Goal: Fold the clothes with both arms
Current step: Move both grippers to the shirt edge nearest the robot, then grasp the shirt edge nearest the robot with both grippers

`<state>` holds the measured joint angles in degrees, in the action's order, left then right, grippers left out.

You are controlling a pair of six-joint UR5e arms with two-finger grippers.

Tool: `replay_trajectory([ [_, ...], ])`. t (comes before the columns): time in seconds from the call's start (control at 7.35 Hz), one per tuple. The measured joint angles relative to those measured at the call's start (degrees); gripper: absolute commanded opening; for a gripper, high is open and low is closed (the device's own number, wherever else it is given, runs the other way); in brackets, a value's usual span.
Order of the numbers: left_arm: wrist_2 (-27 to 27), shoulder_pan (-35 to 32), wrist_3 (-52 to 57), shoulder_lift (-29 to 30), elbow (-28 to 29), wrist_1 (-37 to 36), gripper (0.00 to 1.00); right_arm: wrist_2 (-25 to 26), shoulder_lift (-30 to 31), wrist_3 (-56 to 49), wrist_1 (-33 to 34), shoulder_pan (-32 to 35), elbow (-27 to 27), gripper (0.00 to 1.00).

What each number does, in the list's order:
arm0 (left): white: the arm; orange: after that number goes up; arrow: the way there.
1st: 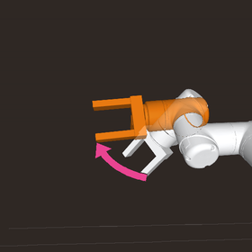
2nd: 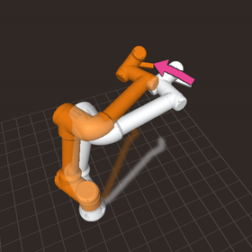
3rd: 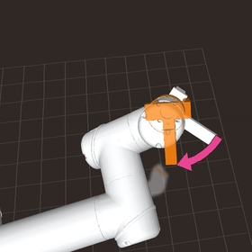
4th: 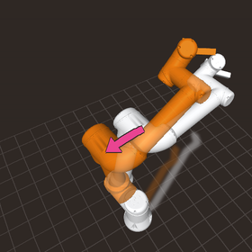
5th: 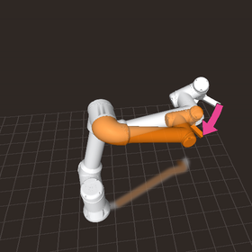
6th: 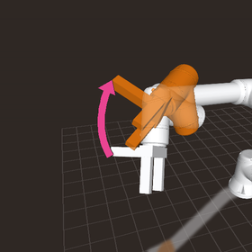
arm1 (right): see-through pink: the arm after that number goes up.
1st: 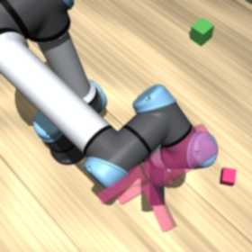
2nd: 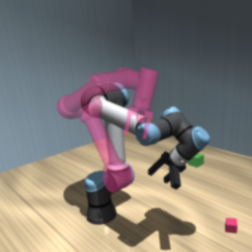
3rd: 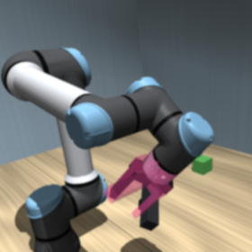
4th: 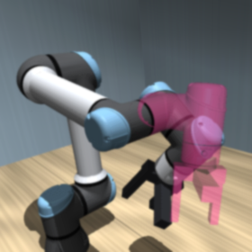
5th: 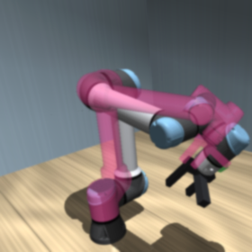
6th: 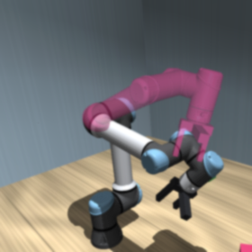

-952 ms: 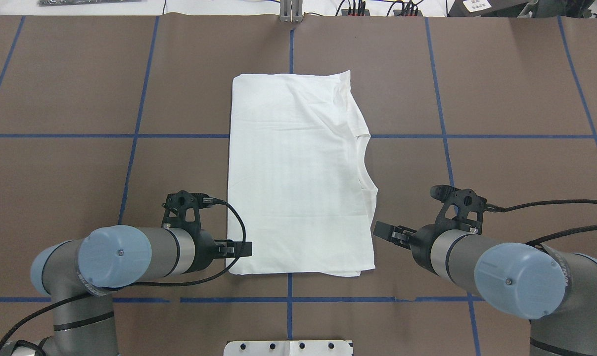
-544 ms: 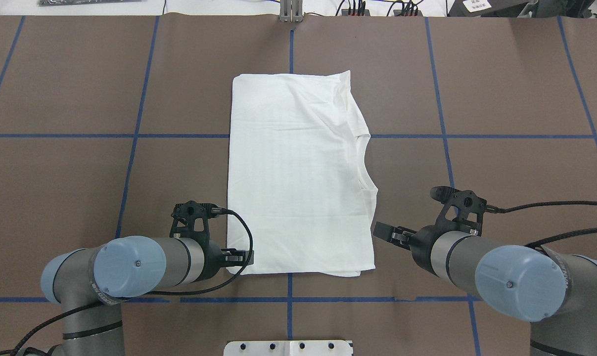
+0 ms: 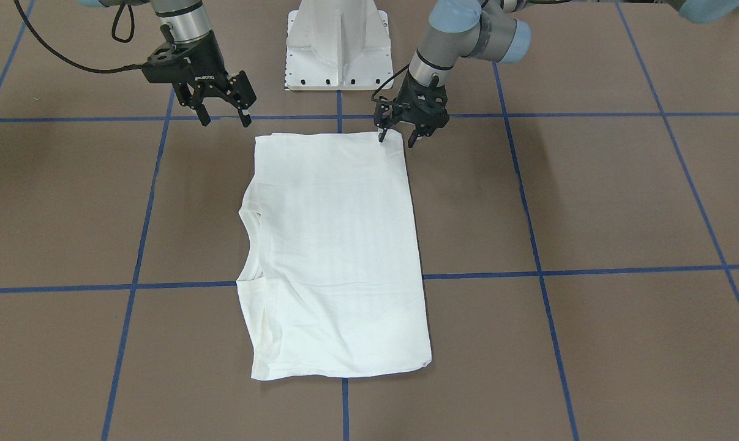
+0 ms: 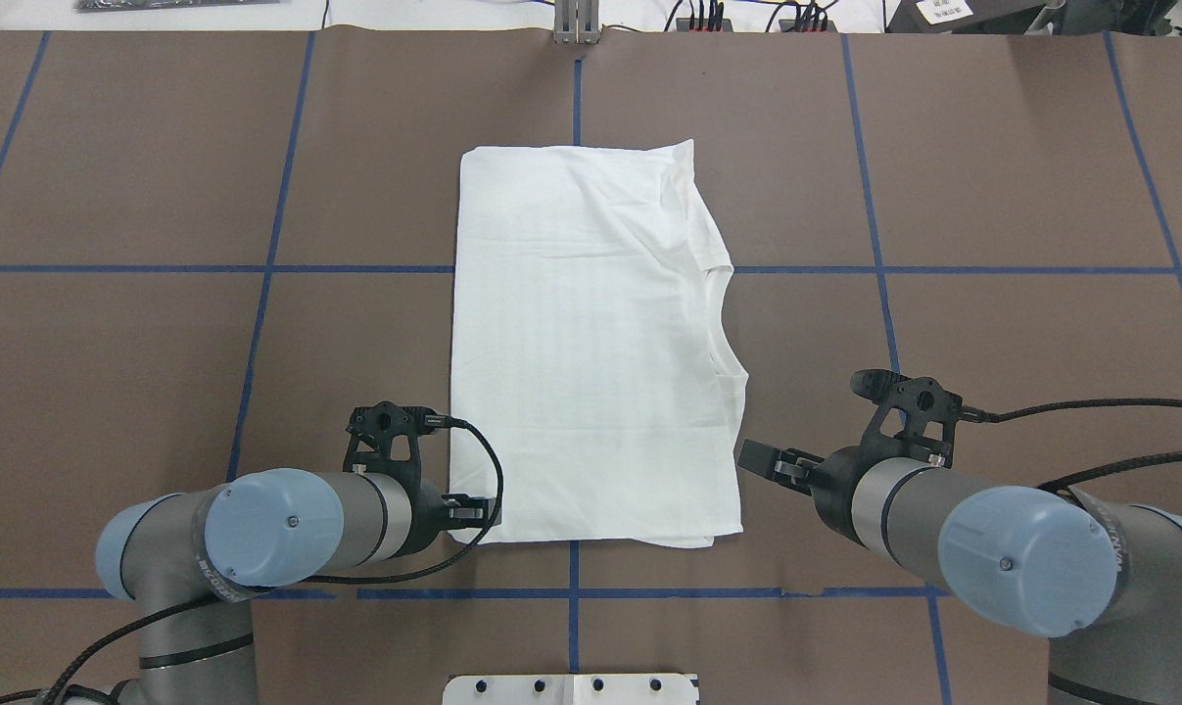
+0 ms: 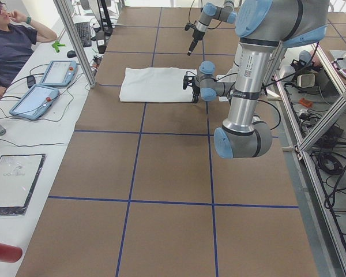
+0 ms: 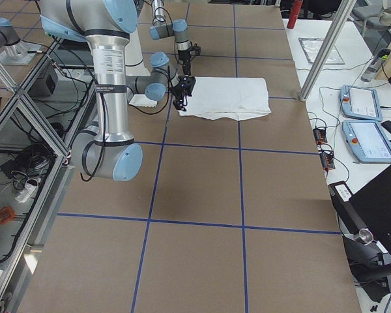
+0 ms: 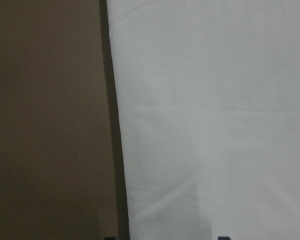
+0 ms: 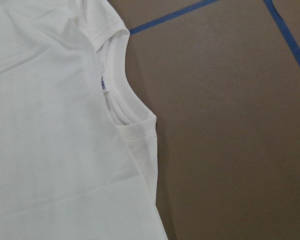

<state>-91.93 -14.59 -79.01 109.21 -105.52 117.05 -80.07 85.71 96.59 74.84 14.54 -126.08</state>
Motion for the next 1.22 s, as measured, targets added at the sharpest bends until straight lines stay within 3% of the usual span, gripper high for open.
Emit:
replay_trajectory([
  [0.14, 0.02, 0.27, 0.0, 0.07, 0.26, 0.01, 0.66, 0.0, 0.06, 0.02, 0.02, -0.02, 0.02, 1.0],
  [0.27, 0.06, 0.68, -0.03, 0.17, 0.4, 0.02, 0.54, 0.0, 0.14, 0.06, 0.03, -0.03, 0.04, 1.0],
  [0.54, 0.08, 1.55, -0.19, 0.31, 0.42, -0.04, 0.0, 0.0, 0.23, 0.03, 0.04, -0.03, 0.04, 1.0],
  [0.95, 0.09, 1.58, -2.37, 0.39, -0.02, -0.07, 0.0, 0.0, 0.2, 0.08, 0.06, -0.07, 0.11, 0.99],
  [1.22, 0.09, 1.09, -2.61, 0.39, -0.9, -0.07, 0.0, -0.02, -0.14, 4.69, 0.62, -0.37, 0.13, 0.9],
])
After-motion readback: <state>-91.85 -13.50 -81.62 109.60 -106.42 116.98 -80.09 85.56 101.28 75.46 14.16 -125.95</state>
